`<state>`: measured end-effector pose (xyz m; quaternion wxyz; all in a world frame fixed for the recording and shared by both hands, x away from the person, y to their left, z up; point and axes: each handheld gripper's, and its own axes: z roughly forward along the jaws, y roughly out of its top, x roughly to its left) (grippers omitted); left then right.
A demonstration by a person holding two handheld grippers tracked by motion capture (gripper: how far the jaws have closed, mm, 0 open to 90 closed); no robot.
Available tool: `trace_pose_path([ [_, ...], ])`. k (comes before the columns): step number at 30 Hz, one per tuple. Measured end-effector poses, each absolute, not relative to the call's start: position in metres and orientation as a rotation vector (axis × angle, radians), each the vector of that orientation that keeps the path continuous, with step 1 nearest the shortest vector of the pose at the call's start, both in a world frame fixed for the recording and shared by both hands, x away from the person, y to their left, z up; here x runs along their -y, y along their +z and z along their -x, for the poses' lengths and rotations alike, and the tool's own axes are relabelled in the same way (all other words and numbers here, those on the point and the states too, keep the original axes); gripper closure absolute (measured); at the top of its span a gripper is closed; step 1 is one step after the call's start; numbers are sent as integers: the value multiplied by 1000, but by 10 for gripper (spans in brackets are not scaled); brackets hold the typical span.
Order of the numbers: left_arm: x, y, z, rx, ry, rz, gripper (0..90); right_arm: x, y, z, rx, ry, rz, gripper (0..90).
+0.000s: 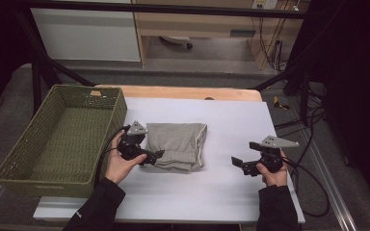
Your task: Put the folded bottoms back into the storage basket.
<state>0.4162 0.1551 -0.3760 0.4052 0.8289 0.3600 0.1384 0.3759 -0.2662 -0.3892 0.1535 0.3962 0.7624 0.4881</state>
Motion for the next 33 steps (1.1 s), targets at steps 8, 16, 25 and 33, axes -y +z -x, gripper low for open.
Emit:
trace_pose_path([
  [8,-153,-382,-428,-945,348,-2095,7,266,-390,-376,-2187,1399,-1136,4],
  [16,-153,-390,-439,-991,354,-2104,12,266,-390,-376,-2190,1399,-1136,4],
  [25,-157,-402,-453,-1077,360,-2104,27,266,-390,-376,-2191,1398,-1138,4],
  [33,-160,-411,-464,-1140,358,-2112,42,266,-391,-377,-2191,1396,-1141,4],
])
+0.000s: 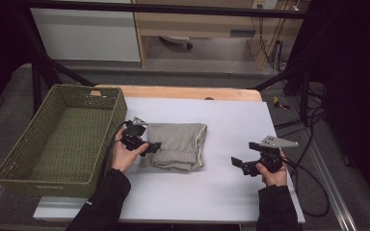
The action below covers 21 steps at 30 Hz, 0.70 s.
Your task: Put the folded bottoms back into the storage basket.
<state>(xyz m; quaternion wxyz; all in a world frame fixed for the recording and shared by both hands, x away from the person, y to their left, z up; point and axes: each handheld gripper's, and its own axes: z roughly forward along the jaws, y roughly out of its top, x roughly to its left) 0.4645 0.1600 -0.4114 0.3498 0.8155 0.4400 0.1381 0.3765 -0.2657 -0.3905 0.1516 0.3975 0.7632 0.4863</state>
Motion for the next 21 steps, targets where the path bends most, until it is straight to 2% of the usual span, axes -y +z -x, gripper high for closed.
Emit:
trace_pose_path([
  [21,-160,-433,-481,-1268,363,-2127,152,265,-391,-377,-2193,1396,-1138,4],
])
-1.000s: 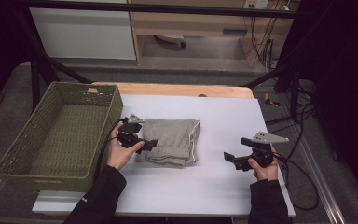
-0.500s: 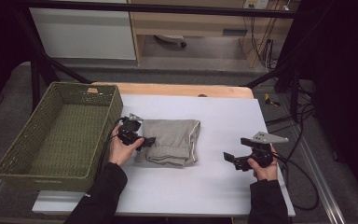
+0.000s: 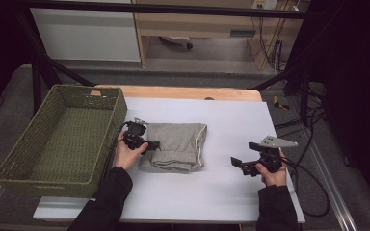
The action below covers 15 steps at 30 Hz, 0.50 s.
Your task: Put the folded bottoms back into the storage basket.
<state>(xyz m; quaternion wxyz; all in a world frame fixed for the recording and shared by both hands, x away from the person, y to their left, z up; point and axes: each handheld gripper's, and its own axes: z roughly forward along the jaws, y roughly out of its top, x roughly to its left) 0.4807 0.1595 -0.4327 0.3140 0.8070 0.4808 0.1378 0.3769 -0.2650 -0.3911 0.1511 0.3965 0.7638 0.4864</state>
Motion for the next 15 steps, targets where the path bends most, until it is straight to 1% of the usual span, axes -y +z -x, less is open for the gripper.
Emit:
trace_pose_path([
  [5,-159,-435,-481,-1263,354,-2134,196,265,-391,-377,-2194,1397,-1139,4],
  [11,-158,-436,-480,-1258,344,-2136,269,265,-391,-377,-2197,1395,-1139,4],
  [15,-158,-436,-480,-1258,324,-2129,334,265,-391,-377,-2196,1396,-1139,4],
])
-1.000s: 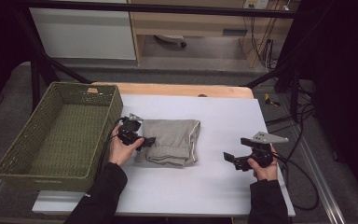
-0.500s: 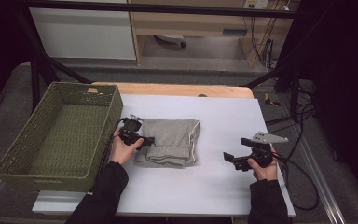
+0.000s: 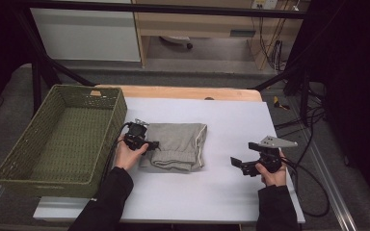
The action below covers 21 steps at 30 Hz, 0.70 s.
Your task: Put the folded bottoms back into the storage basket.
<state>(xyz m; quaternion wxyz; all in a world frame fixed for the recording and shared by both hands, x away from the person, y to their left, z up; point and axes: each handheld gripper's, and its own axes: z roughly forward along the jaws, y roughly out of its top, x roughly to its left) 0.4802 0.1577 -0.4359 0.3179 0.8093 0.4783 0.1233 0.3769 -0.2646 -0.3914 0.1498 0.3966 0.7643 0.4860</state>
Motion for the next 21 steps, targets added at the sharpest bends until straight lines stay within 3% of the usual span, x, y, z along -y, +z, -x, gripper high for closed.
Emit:
trace_pose_path([
  [21,-156,-438,-479,-1258,253,-2114,579,260,-392,-378,-2212,1394,-1129,4],
])
